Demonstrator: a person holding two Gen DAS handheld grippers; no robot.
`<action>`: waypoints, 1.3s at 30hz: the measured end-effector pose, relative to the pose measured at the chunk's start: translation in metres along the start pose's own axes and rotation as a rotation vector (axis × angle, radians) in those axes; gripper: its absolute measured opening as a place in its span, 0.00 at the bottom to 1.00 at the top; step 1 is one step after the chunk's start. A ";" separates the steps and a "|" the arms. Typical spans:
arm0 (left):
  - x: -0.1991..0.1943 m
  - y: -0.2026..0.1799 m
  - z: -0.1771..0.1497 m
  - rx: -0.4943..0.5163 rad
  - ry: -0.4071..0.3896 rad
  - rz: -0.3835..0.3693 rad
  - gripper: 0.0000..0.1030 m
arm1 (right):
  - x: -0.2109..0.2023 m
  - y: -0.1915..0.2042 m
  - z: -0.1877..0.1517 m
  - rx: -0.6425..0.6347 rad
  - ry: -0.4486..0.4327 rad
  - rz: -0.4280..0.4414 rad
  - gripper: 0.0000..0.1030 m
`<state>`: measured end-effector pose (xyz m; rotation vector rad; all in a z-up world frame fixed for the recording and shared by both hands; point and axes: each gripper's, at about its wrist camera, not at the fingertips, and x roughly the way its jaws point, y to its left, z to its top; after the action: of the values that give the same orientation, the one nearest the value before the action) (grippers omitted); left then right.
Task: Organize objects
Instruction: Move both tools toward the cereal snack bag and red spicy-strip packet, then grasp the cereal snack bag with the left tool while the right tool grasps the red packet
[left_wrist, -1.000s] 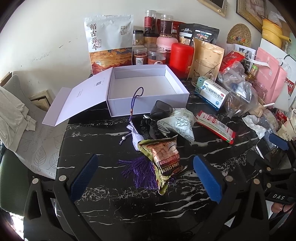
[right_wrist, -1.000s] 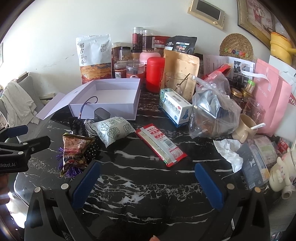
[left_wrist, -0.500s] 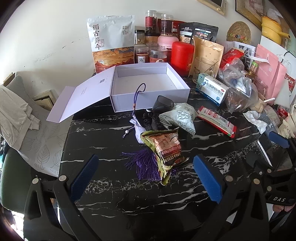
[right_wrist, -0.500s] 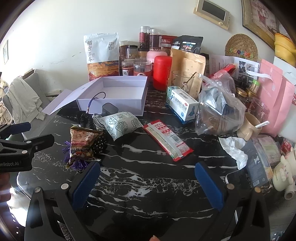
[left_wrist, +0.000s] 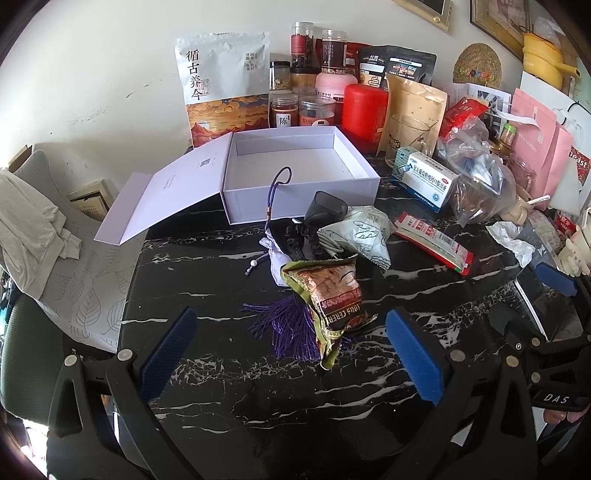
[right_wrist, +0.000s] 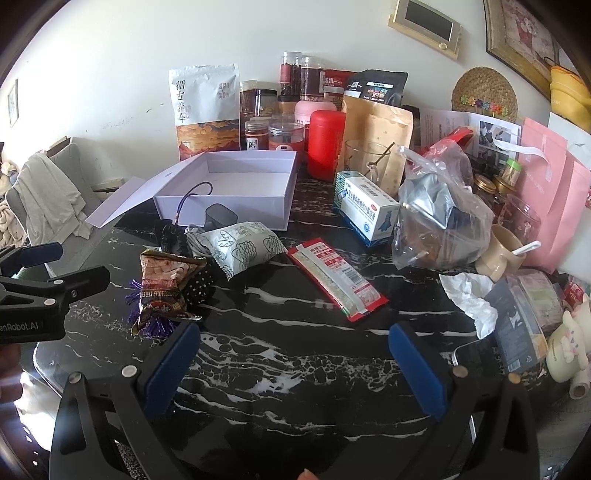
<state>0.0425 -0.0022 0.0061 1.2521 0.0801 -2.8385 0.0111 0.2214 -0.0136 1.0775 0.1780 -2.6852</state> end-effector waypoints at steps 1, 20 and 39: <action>0.000 0.000 0.000 -0.001 0.001 -0.002 0.99 | 0.001 -0.001 0.000 0.001 0.002 -0.001 1.00; 0.034 -0.010 0.009 -0.019 0.047 0.010 0.99 | 0.035 -0.019 -0.001 -0.003 0.038 0.017 1.00; 0.099 -0.028 -0.002 -0.053 0.118 -0.011 0.92 | 0.098 -0.041 0.003 -0.054 0.105 0.052 0.99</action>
<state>-0.0238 0.0250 -0.0677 1.4111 0.1656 -2.7496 -0.0702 0.2429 -0.0784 1.1906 0.2364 -2.5652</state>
